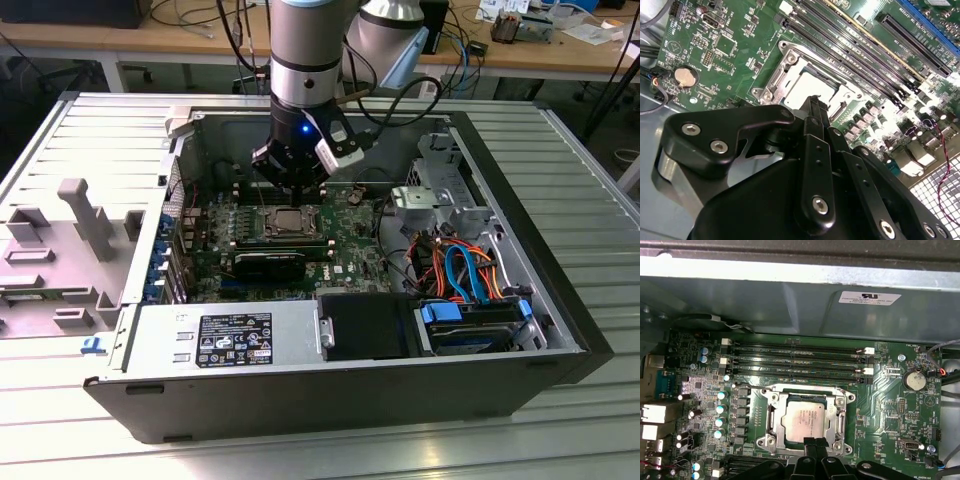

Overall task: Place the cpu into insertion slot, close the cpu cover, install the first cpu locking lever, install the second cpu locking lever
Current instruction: 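Install the first cpu locking lever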

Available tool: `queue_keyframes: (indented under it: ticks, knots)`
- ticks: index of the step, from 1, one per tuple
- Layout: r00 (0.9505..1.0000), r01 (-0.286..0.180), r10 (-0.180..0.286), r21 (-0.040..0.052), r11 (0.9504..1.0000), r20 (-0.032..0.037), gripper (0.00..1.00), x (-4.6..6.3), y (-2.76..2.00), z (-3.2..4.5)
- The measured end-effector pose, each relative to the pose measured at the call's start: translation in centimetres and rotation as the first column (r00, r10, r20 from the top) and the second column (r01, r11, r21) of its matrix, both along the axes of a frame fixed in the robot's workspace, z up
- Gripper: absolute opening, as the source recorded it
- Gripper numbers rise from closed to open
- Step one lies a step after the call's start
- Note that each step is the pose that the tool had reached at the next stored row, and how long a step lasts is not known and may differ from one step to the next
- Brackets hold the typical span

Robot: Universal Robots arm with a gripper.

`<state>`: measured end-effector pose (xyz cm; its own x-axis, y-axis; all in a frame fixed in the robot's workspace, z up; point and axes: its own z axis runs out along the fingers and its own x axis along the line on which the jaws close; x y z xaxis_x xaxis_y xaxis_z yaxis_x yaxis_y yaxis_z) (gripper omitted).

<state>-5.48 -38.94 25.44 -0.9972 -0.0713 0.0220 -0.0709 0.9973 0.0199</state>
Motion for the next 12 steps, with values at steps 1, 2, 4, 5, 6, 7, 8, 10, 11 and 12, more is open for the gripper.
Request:
queue_keyframes:
  ticks: [1, 2, 4, 5, 6, 7, 8, 10, 11, 12]
  knots:
    - [1.0000, 0.000, 0.000, 0.0000, 1.0000, 0.0000, 0.11, -0.01, 0.00, 0.00]
    - [1.0000, 0.000, 0.000, 0.0000, 1.0000, 0.0001, 0.11, -0.03, 0.00, 0.00]
    - [1.0000, 0.000, 0.000, 0.0000, 1.0000, 0.0000, 0.11, -0.04, 0.00, 0.00]
    - [1.0000, 0.000, 0.000, -0.0001, 1.0000, 0.0000, 0.11, -0.06, 0.00, 0.00]
    - [1.0000, 0.000, 0.000, 0.0000, 1.0000, 0.0000, 0.11, -0.08, 0.00, 0.00]
    - [1.0000, 0.000, 0.000, 0.0000, 1.0000, 0.0000, 0.11, -0.10, 0.00, 0.00]
    - [1.0000, 0.000, 0.000, 0.0000, 1.0000, 0.0001, 0.11, -0.11, 0.00, 0.00]
    - [1.0000, 0.000, 0.000, 0.0000, 1.0000, 0.0000, 0.11, -0.14, 0.00, 0.00]
    - [1.0000, 0.000, 0.000, 0.0000, 1.0000, 0.0000, 0.11, -0.15, 0.00, 0.00]
    - [1.0000, 0.000, 0.000, 0.0000, 1.0000, 0.0000, 0.11, -0.17, 0.00, 0.00]
